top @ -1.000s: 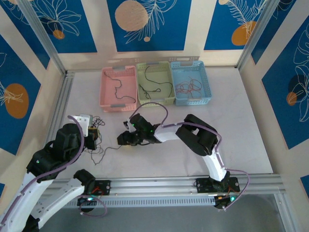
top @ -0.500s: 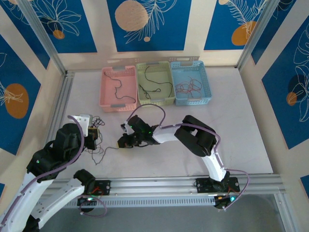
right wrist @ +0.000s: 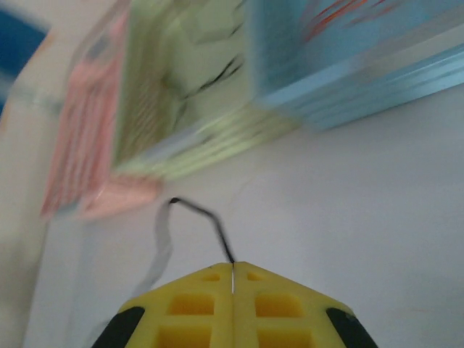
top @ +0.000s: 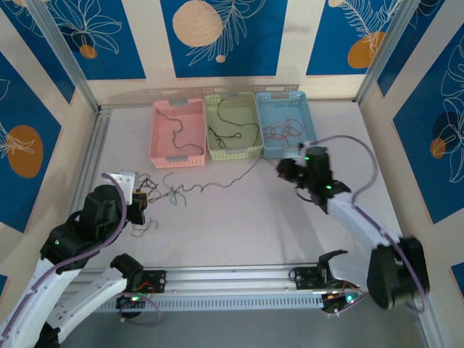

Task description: Untangle the cables

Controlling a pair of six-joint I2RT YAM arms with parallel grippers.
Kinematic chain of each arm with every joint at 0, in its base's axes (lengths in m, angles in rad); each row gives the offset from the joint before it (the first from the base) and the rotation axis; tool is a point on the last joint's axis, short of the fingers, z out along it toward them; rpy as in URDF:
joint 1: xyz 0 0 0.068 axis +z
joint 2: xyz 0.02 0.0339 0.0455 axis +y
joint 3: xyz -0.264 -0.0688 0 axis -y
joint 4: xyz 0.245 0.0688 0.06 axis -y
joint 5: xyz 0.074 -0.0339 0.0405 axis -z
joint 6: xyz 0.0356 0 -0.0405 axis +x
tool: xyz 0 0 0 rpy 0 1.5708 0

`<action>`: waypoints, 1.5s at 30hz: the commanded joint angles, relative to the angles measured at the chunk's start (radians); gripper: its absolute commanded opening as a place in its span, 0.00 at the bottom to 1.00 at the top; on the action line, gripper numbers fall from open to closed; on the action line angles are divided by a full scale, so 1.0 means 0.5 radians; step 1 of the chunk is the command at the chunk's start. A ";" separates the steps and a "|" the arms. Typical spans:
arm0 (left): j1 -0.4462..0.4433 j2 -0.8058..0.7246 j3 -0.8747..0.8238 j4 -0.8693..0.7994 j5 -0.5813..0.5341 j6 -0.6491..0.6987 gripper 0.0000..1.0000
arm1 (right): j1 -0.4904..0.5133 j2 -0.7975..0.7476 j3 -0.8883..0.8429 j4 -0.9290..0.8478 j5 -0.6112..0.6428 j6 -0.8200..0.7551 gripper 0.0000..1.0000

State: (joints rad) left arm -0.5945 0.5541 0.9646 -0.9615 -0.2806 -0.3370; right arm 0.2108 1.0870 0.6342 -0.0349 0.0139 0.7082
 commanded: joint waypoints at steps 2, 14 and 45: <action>0.040 -0.004 -0.015 0.018 -0.025 0.018 0.00 | -0.373 -0.181 -0.191 -0.382 0.162 -0.070 0.00; 0.062 -0.094 0.025 -0.110 -0.405 -0.082 0.00 | -0.592 -0.057 -0.211 -0.500 0.394 -0.003 0.00; 0.115 -0.278 0.087 -0.293 -0.850 -0.260 0.00 | -1.023 -0.199 -0.299 -0.535 0.360 0.121 0.00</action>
State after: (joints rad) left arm -0.5774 0.4393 0.9699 -1.0622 -0.5259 -0.4992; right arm -0.2569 0.9913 0.4927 -0.3386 0.0177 0.7704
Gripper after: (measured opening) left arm 0.079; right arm 0.062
